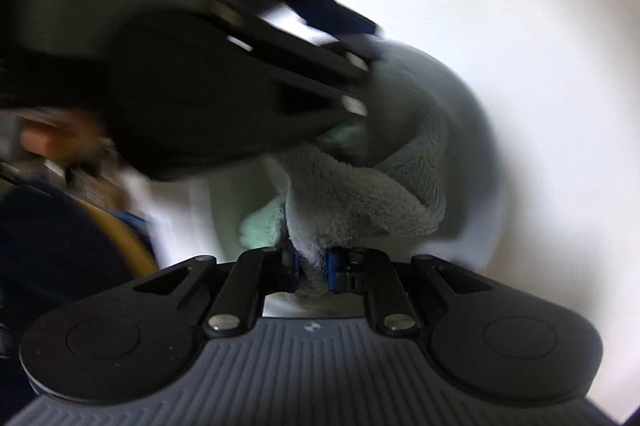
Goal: Clean bowl
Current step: 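Scrub the bowl interior with the towel in the right tool while the left tool holds the rim, then lift the towel out of the bowl with the right tool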
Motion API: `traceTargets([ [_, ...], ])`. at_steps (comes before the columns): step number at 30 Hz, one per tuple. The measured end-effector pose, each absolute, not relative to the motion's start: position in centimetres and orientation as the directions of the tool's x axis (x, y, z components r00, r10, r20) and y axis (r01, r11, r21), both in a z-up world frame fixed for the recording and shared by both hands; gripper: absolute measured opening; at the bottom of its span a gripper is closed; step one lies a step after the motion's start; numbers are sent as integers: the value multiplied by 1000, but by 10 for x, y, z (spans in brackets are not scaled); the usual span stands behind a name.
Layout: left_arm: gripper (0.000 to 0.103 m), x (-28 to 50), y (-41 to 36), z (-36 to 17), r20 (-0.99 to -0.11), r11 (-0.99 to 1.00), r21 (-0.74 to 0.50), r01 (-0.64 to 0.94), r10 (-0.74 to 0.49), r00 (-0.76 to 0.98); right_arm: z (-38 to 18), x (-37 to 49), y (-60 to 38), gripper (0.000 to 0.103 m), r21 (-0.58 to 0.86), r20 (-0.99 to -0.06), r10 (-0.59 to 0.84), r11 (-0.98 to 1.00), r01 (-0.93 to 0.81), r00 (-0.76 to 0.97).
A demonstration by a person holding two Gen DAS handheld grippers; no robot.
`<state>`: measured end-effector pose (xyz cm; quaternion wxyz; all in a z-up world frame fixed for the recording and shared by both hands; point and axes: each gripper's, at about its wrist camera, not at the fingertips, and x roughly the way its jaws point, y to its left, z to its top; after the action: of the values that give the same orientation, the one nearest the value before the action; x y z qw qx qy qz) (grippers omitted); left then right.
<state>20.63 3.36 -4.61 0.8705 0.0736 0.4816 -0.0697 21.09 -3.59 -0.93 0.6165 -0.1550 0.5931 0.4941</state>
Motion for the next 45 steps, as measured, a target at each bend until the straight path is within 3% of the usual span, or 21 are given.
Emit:
traceTargets([
  [4, 24, 211, 33, -47, -841, 983, 64, 172, -40, 540, 7, 209, -68, 11, 534, -778, 599, 472, -701, -190],
  [9, 23, 225, 31, -46, -845, 988, 15, 151, -69, 531, 41, 201, -115, 11, 481, -740, 671, 577, -660, 46],
  [12, 23, 228, 26, -47, -843, 989, 26, 148, -58, 535, 68, 197, -140, 10, 411, -717, 654, 675, -613, 240],
  [17, 21, 227, 24, -48, -839, 988, 48, 149, -41, 542, 136, 161, -176, 8, 258, -573, 571, 807, -531, 588],
  [20, 19, 227, 27, -48, -844, 988, 35, 153, -53, 534, 150, 159, -198, 8, 202, -524, 496, 862, -465, 692],
  [24, 18, 227, 29, -47, -849, 985, 32, 168, -62, 525, 123, 169, -188, 8, 147, -600, 490, 844, -515, 632],
  [26, 17, 227, 30, -47, -850, 985, 28, 171, -66, 523, 92, 182, -170, 9, 19, -705, 413, 823, -567, 576],
  [29, 17, 226, 31, -47, -850, 984, 31, 178, -68, 522, 61, 208, -157, 10, -41, -774, 385, 762, -646, 503],
  [32, 16, 225, 29, -47, -848, 981, 45, 191, -63, 526, 55, 225, -145, 20, -32, -777, 416, 723, -690, 472],
  [35, 15, 224, 28, -48, -847, 977, 56, 205, -62, 528, 51, 243, -134, 21, -79, -779, 418, 674, -734, 467],
  [38, 15, 224, 27, -48, -844, 972, 70, 223, -61, 532, 47, 261, -135, 27, 22, -789, 478, 650, -760, 386],
  [39, 15, 223, 26, -48, -844, 972, 71, 223, -61, 533, 38, 272, -134, 27, 79, -800, 491, 654, -753, 343],
  [41, 14, 223, 27, -48, -843, 970, 70, 232, -67, 534, 23, 266, -128, 27, 62, -801, 480, 660, -749, 357],
  [45, 15, 223, 30, -48, -845, 971, 48, 234, -86, 528, 14, 251, -124, 10, -1, -779, 442, 708, -706, 445],
])
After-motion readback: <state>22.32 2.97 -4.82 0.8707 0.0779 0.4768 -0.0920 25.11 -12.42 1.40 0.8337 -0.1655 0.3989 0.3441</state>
